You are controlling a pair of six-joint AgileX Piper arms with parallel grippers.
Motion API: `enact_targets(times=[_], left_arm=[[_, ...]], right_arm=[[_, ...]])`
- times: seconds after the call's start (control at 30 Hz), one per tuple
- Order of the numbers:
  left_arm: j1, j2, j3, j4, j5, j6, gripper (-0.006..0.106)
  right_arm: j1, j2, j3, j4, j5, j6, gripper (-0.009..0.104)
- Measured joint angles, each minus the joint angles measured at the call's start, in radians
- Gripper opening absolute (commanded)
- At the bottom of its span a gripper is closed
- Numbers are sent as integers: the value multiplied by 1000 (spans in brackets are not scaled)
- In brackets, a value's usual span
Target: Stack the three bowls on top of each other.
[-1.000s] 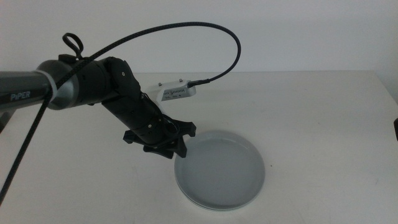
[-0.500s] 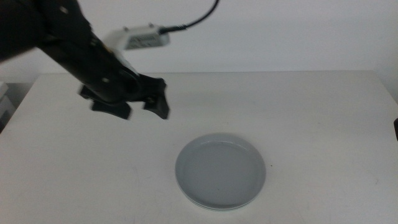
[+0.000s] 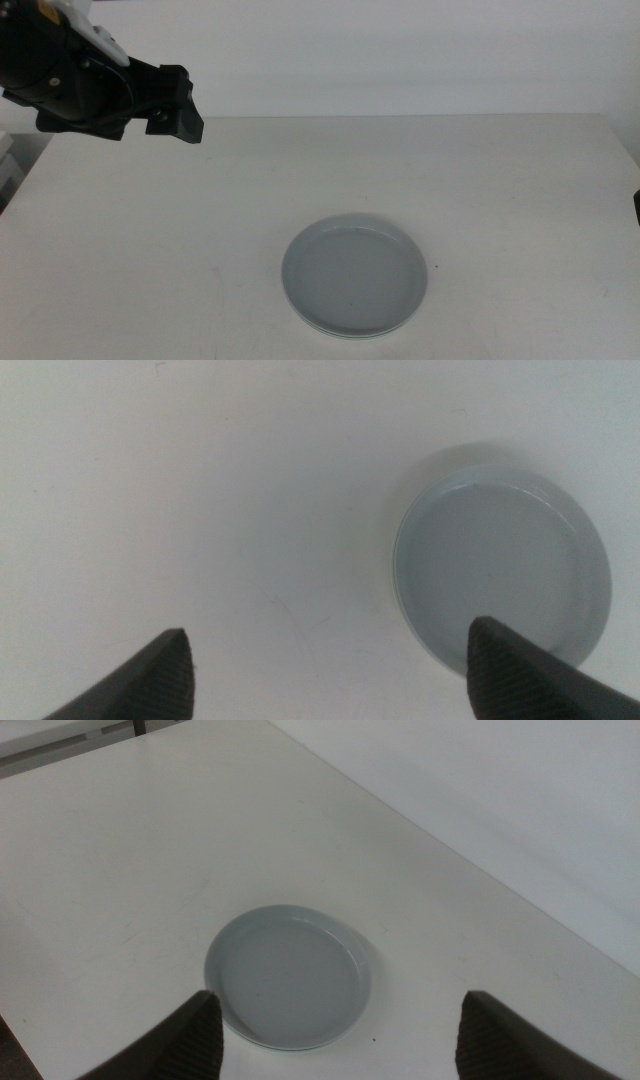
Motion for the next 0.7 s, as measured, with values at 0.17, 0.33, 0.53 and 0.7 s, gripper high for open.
enact_targets(times=[0.17,0.33,0.53,0.7], left_arm=[[0,-1,-3,0,1,12,105],[0,-10,-6,-2,1,33,105],[0,-59,-6,-5,-2,41,105],[0,-101,-6,-5,-8,48,105]], right_arm=[[0,0,0,0,0,0,59],[0,0,0,0,0,0,59],[0,0,0,0,0,0,59],[0,0,0,8,0,0,59]])
